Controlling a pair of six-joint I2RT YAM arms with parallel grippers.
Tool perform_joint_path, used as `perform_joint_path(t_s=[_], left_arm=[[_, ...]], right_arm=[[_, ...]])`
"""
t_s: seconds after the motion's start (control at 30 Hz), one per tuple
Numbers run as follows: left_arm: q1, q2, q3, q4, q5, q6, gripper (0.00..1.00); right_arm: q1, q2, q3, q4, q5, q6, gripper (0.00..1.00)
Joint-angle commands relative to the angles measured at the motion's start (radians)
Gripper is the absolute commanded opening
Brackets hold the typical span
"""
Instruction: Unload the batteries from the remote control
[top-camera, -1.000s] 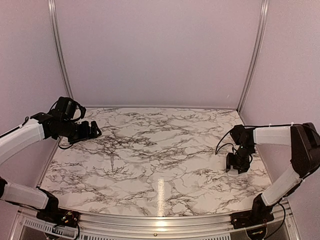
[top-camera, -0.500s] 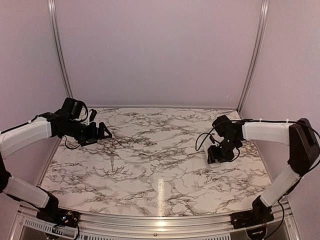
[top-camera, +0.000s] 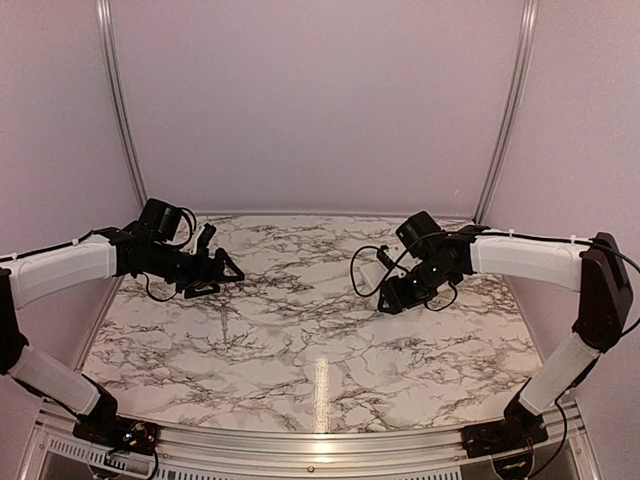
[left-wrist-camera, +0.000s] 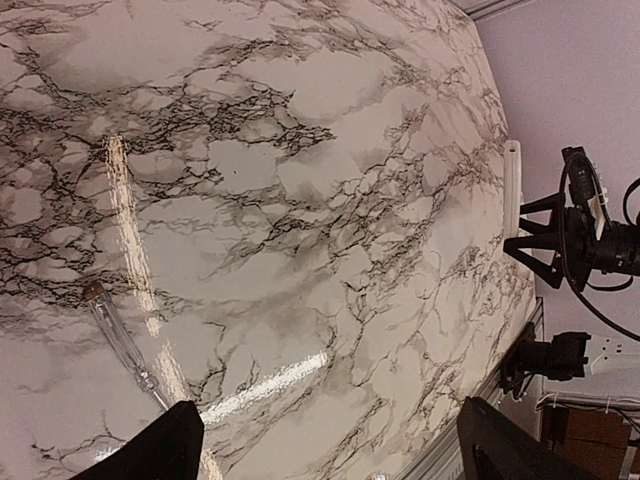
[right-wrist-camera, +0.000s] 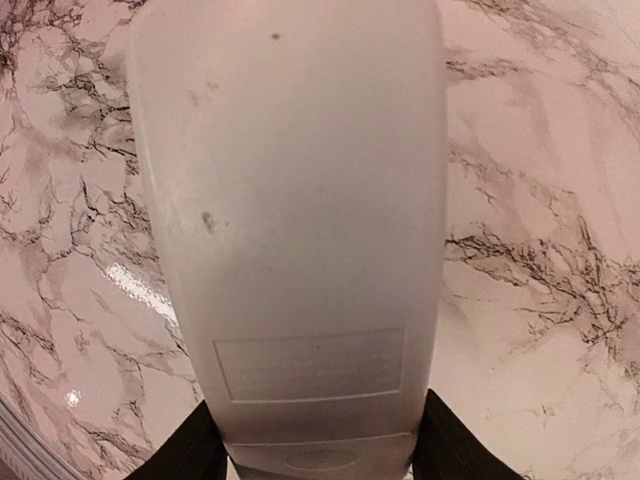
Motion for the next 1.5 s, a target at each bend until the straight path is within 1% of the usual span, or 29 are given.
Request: perform_joint_path(t_s=[0.0, 0.2, 0.4, 0.57, 0.83, 0.97, 1.13, 1.33, 1.47], left_arm=[[-0.033, 0.044, 0.022, 0.09, 0.075, -0.057, 0.92], [-0.081, 0.116, 0.048, 0.198, 0.118, -0.137, 0.89], [-0.114, 0.22, 0.09, 0.308, 0.174, -0.204, 0.87], [-0.128, 0.315, 0.152, 0.369, 0.234, -0.236, 0.82], [-0.178, 0.457, 0.267, 0.403, 0.358, -0.252, 0.77], [-0.206, 0.512, 0.319, 0.403, 0.405, -0.259, 0.73], [-0.239, 0.567, 0.371, 0.407, 0.466, -0.286, 0.7], [-0.266, 0.601, 0.388, 0.439, 0.521, -0.294, 0.64], [-0.277, 0.605, 0.382, 0.439, 0.552, -0.296, 0.58]], right_arm=[[0.011, -0.018, 0.053, 0.046, -0.047, -0.045, 0.47], [0.049, -0.02, 0.082, 0.026, -0.051, -0.101, 0.47], [0.129, 0.014, 0.118, -0.031, 0.005, -0.133, 0.47], [0.177, 0.03, 0.149, -0.07, 0.029, -0.135, 0.47], [0.223, 0.036, 0.194, -0.119, 0.038, -0.162, 0.47], [0.236, 0.033, 0.21, -0.128, 0.037, -0.17, 0.47], [0.281, 0.055, 0.239, -0.144, 0.067, -0.188, 0.47], [0.311, 0.081, 0.271, -0.166, 0.123, -0.197, 0.47], [0.311, 0.078, 0.289, -0.165, 0.136, -0.197, 0.47]])
